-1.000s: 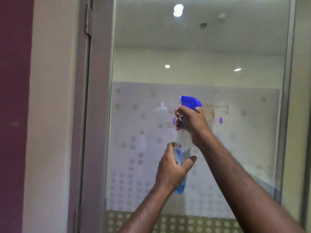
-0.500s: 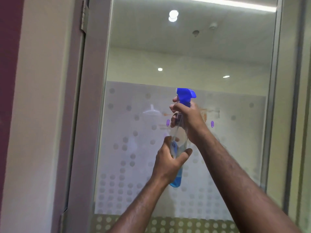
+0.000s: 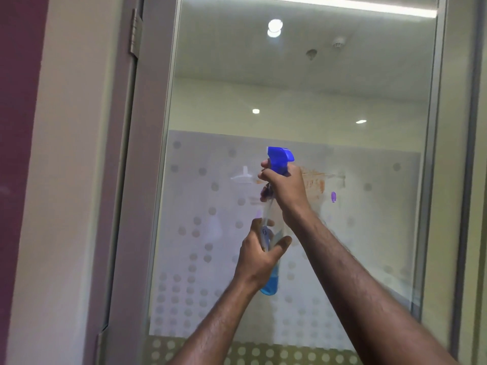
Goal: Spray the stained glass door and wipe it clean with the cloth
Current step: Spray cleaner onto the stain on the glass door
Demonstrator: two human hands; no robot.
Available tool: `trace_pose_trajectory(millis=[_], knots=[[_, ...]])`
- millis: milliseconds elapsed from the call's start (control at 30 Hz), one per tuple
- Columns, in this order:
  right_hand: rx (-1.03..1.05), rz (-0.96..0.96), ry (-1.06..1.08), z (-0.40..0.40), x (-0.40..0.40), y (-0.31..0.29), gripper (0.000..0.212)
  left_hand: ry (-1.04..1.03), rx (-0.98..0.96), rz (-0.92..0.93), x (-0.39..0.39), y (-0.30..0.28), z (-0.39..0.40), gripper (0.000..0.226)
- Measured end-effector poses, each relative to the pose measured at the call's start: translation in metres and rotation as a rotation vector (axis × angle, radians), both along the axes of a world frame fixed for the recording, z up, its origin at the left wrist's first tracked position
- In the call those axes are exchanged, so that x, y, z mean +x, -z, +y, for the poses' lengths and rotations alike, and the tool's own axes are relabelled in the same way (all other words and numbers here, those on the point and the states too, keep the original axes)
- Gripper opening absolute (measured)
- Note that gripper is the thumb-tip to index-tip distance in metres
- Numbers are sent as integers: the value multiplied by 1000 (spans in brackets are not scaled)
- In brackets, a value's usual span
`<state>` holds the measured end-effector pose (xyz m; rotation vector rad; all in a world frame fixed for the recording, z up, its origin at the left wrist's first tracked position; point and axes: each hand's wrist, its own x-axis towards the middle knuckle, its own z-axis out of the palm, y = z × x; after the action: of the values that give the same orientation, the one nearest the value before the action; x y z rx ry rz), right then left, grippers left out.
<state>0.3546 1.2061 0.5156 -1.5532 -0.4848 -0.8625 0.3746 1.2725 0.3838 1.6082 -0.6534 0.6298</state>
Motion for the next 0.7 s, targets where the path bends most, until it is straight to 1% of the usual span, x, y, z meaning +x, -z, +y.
trace_pose_trajectory(millis=[133,267,333,400,467,533,633,667,700], knots=[[-31,-35,45,5,2,-1,11,1,-19,-6,2,-1,1,73],[-13,-23,92,10,7,-2,31,-5,-9,8,5,-1,5,63],[2,-3,98,13,9,-2,35,1,-8,14,6,-2,7,69],[7,6,105,17,12,-2,33,5,-2,24,9,-2,11,72],[9,6,127,21,13,-5,30,6,15,23,13,-5,15,67],[21,1,155,23,13,-11,24,2,36,16,18,-13,19,69],[55,-33,195,25,11,-24,23,7,59,7,21,-30,24,69],[60,-44,201,26,11,-28,22,11,62,1,22,-35,26,73],[59,-49,205,27,11,-32,21,18,63,-4,21,-41,27,83]])
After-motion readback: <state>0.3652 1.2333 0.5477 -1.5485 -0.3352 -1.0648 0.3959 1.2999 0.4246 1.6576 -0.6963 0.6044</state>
